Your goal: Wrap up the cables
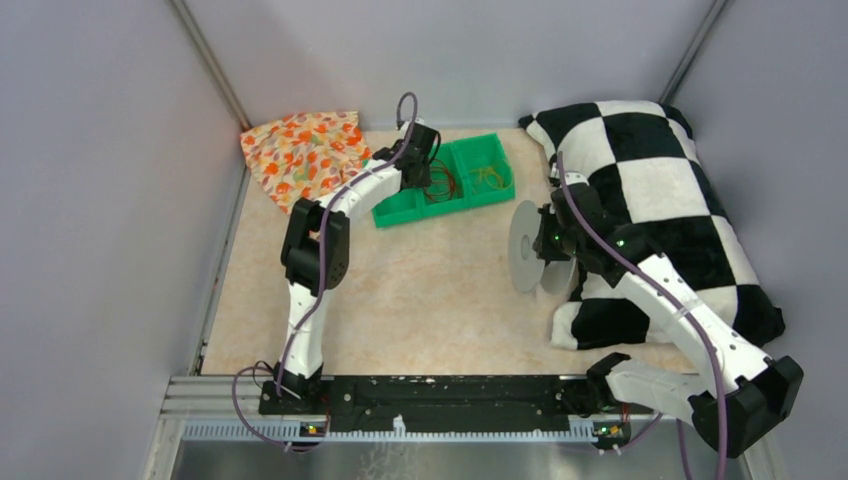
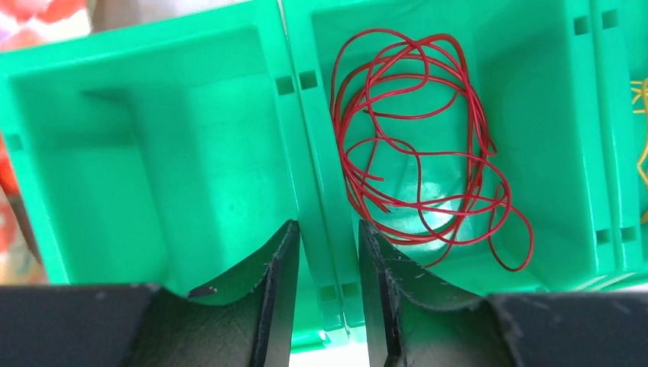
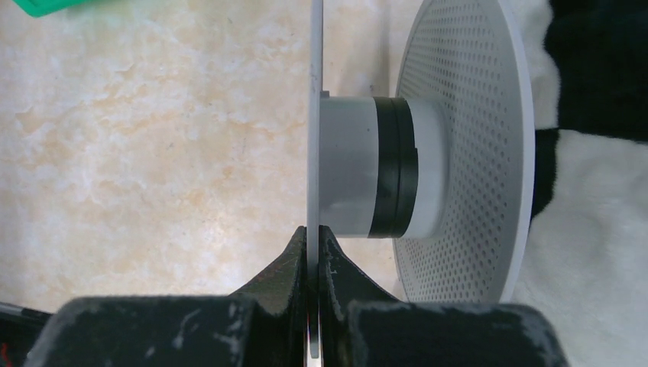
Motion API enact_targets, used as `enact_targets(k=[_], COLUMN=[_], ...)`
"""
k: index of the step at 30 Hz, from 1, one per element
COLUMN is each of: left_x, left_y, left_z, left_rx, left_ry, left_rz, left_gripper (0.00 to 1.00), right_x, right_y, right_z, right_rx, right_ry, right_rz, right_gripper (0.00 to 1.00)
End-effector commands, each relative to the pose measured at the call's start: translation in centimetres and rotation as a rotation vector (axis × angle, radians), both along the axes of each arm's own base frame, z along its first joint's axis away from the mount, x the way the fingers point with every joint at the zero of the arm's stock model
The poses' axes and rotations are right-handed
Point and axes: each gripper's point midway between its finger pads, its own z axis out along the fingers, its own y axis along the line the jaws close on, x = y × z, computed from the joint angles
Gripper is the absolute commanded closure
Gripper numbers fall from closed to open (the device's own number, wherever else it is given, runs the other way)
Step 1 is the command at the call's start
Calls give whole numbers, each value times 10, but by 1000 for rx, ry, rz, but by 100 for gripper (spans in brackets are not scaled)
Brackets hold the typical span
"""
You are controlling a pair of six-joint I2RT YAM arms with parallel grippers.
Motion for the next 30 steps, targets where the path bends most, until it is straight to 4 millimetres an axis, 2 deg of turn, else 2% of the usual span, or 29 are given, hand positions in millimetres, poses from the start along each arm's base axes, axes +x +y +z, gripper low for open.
enact_targets(k=[1,4,7,8,10,13,16,20,23,27,30], left_x=[24,32,38,36,32,17,0,-29,-47,-64,-76], left_y=[-3,9,14,13,1,-27,-59,-107,-130,-145,-147], left_z=[28,38,53,60,84,126,148,151,145,138,136], left_rx=[126,175,175,168,109,-38,-135,-190,-250,-277,-301], left_ry=[-122,-140,-153,-156,-193,-282,-313,-285,-256,-224,-209], left_rz=[-257,-338,-364,-377,-415,-515,-592,-691,-717,-722,-736], left_gripper=[58,53,32,29,25,24,23,22,22,22,20], right_x=[8,5,6,7,11,19,26,37,43,50,48], right_y=[-23,-41,-50,-50,-48,-43,-35,-24,-25,-28,-21], right_z=[54,57,59,58,54,43,34,23,10,3,1], right_rx=[-90,-176,-222,-226,-227,-219,-188,-157,-172,-198,-222], right_ry=[-156,-154,-166,-166,-158,-144,-145,-147,-128,-120,-130], right_rz=[-19,-44,-64,-68,-70,-90,-104,-116,-159,-194,-84], right_gripper=[100,100,100,100,100,100,100,100,100,100,100])
